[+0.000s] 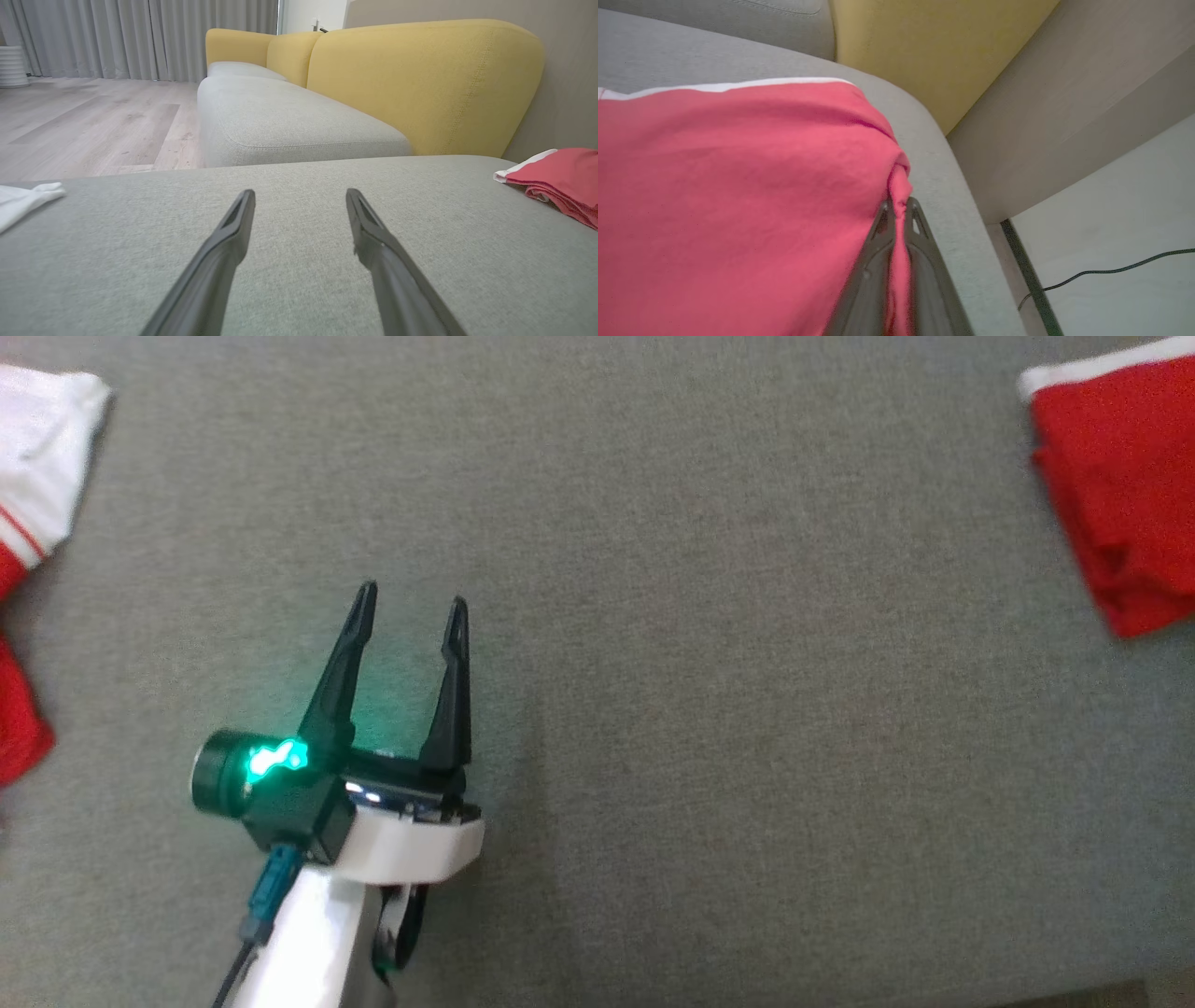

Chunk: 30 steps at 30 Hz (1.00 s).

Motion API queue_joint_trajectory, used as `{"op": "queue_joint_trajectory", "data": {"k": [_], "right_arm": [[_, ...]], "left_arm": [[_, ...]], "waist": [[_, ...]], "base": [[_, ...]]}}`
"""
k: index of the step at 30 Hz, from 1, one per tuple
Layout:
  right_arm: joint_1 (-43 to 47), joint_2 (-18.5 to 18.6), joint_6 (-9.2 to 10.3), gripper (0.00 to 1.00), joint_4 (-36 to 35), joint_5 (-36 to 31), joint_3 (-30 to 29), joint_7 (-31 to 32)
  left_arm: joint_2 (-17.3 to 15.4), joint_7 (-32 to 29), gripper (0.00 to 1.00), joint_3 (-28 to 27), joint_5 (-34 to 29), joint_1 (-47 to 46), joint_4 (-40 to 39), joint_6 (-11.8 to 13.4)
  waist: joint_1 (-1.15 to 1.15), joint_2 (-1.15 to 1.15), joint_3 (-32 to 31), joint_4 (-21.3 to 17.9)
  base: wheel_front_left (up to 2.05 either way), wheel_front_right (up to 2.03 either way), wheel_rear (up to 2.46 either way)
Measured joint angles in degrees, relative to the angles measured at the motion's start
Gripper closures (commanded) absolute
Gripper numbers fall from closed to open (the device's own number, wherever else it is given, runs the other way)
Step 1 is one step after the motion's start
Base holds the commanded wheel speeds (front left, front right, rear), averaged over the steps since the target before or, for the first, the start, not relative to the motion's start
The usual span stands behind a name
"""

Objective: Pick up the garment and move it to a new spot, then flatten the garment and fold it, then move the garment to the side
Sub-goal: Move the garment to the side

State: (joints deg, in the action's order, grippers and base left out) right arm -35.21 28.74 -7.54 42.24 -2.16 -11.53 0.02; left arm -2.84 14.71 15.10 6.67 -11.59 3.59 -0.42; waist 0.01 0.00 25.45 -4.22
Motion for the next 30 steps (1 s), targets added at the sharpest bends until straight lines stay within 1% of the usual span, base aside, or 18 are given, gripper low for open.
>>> {"op": "queue_joint_trajectory", "data": {"k": [2, 3, 4, 5, 7, 9, 13, 15, 16, 18, 20, 25, 26, 28, 30], "right_arm": [[-0.1, 0.5, 0.0, 1.0, -1.7, -2.1, -2.5, 0.5], [-0.1, 0.6, 0.0, 0.87, -2.5, -3.5, -4.1, 0.6], [-0.1, 0.5, 0.0, 0.87, -3.3, -4.8, -5.6, 0.9], [-0.1, 0.2, 0.0, 0.0, -4.1, -6.0, -6.8, 1.1], [0.1, -1.2, 0.0, 0.0, -5.9, -8.6, -8.8, 1.1], [0.8, -3.4, 0.0, 0.0, -7.9, -10.8, -9.9, 0.4], [3.0, -9.3, 0.0, 0.0, -12.5, -13.5, -10.7, -3.9], [4.5, -13.0, 0.0, 0.0, -14.0, -13.5, -9.6, -6.0], [5.6, -14.7, 0.0, 0.0, -14.3, -13.4, -8.1, -7.3], [7.8, -18.3, 0.0, 0.0, -14.2, -10.7, -5.3, -9.9], [10.3, -20.3, 0.0, 0.0, -13.3, -7.7, -0.8, -11.9], [16.6, -22.5, 0.0, 0.0, -10.2, 1.4, 10.1, -14.1], [16.6, -22.5, 0.0, 0.0, -10.2, 1.4, 10.1, -14.1], [19.4, -23.0, 0.0, 0.0, -10.6, 4.2, 13.5, -14.2], [22.0, -23.5, 0.0, 0.0, -12.5, 6.8, 16.2, -14.3]], "left_arm": [[0.0, 0.0, 0.0, 0.1, -0.2, -1.3, 0.0, -0.1], [0.0, 0.0, 0.0, 0.1, -0.2, -1.9, 0.1, -0.1], [0.0, 0.0, 0.0, 0.2, -0.2, -2.4, 0.2, -0.1], [0.0, 0.0, 0.0, 0.3, -0.2, -2.7, 0.3, -0.1], [0.0, 0.0, 0.0, 0.7, -0.1, -2.8, 0.8, -0.1], [0.0, 0.0, 0.0, 1.2, -0.1, -2.8, 1.2, -0.1], [0.0, 0.0, 0.0, 1.1, 0.9, -2.3, 1.9, 0.0], [0.0, 0.0, 0.0, 0.8, 0.9, -1.2, 2.5, 0.5], [0.0, 0.0, 0.0, 0.5, 1.1, -0.4, 2.8, 0.6], [0.0, 0.0, 0.0, -0.1, 1.8, 1.4, 3.6, 1.0], [0.0, 0.0, 0.0, -0.5, 2.1, 3.0, 4.5, 1.5], [0.0, 0.0, 0.0, -1.4, 2.5, 5.3, 7.4, 2.5], [0.0, 0.0, 0.0, -1.4, 2.5, 5.3, 7.4, 2.5], [0.0, 0.0, 0.0, -2.0, 2.7, 6.3, 8.5, 3.0], [0.0, 0.0, 0.0, -2.5, 2.9, 7.7, 9.4, 3.0]], "waist": [[0.0, 0.0, 1.4, -0.5], [0.01, 0.0, 1.9, -0.7], [0.01, 0.0, 2.2, -0.8], [0.01, 0.0, 2.4, -0.9], [0.0, 0.0, 2.2, -0.8], [-0.02, 0.0, 1.4, -0.5], [-0.01, 0.0, -1.2, 0.2], [-0.02, 0.0, -2.9, 0.5], [-0.02, 0.0, -3.9, 0.6], [-0.02, 0.0, -5.9, 0.8], [-0.03, 0.0, -8.0, 1.1], [-0.03, 0.0, -13.8, 2.1], [-0.03, 0.0, -13.8, 2.1], [-0.03, 0.0, -16.4, 2.7], [-0.03, 0.0, -19.0, 3.2]], "base": [[0.0, 0.0, 0.0], [0.0, 0.0, 0.0], [0.0, 0.0, 0.0], [0.0, 0.0, 0.0], [0.0, 0.0, 0.0], [0.0, 0.0, 0.0], [0.0, 0.0, 0.0], [0.0, 0.0, 0.0], [0.0, 0.0, 0.0], [0.0, 0.0, 0.0], [0.0, 0.0, 0.0], [0.0, 0.0, 0.0], [0.0, 0.0, 0.0], [0.0, 0.0, 0.0], [0.0, 0.0, 0.0]]}}
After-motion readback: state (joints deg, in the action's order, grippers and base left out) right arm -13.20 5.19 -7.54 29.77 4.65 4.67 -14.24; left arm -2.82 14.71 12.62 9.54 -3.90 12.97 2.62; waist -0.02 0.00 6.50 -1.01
